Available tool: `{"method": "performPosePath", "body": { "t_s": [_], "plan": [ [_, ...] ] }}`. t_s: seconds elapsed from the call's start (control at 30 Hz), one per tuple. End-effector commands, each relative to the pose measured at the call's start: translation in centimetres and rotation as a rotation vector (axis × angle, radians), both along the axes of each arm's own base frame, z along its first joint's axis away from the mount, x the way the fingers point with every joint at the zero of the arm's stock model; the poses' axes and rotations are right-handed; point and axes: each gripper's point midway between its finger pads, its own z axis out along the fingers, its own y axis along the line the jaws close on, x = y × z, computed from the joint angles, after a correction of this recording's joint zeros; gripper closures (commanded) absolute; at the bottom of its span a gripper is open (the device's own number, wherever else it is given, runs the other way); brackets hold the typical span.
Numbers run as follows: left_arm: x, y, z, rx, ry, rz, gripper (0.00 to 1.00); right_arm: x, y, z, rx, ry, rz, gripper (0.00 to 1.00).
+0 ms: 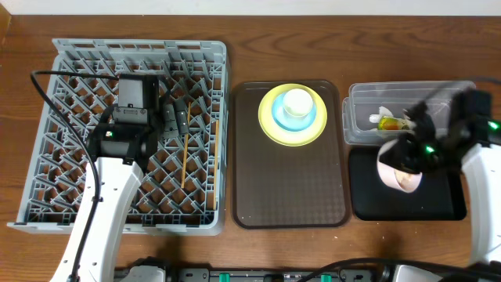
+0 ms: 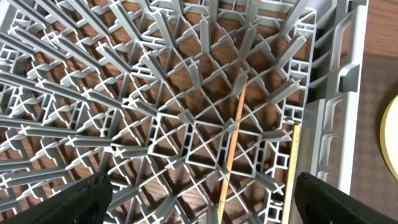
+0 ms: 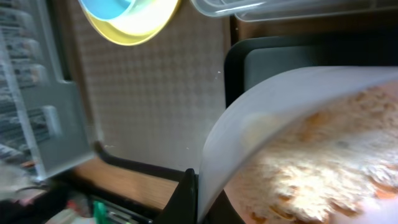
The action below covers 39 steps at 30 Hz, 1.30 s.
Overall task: Sort waste into correct bins and load items into the dishwasher
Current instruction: 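Carry the bowl over the black tray and tip out the rice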
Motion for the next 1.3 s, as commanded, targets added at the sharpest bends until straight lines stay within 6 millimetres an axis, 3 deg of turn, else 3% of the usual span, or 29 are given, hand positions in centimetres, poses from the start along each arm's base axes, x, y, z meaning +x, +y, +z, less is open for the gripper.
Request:
{"method": "performPosePath", "body": {
  "t_s": [0.0,0.37,0.67,0.97,1.27],
  "plan": [
    [0.1,0.4,0.2,0.009,-0.006,0.012,0.06,-0.2,-0.1,0.5,0.256,-0.154,-0.004,0.99],
    [0.1,0.4,0.2,0.009,-0.006,0.012,0.06,-0.9,-4.6,-1.9,0.48,-0.423,-0.249,0.99],
    [0.1,0.4,0.2,0.009,-0.007,0.012,0.06,-0.9,-6.7,-0.6,0.568,-0.661,-0.331,0.99],
    [0.1,0.4,0.2,0.009,-0.006,0.012,0.05,-0.5,-6.9,2.1,0.673,-0.813,-0.323,0.99],
    [0.1,0.4,0.2,0.009,-0.006,0.012,0.05,-0.6,-6.7,1.5,0.697,-0.785,-0.344,0.99]
  ]
}}
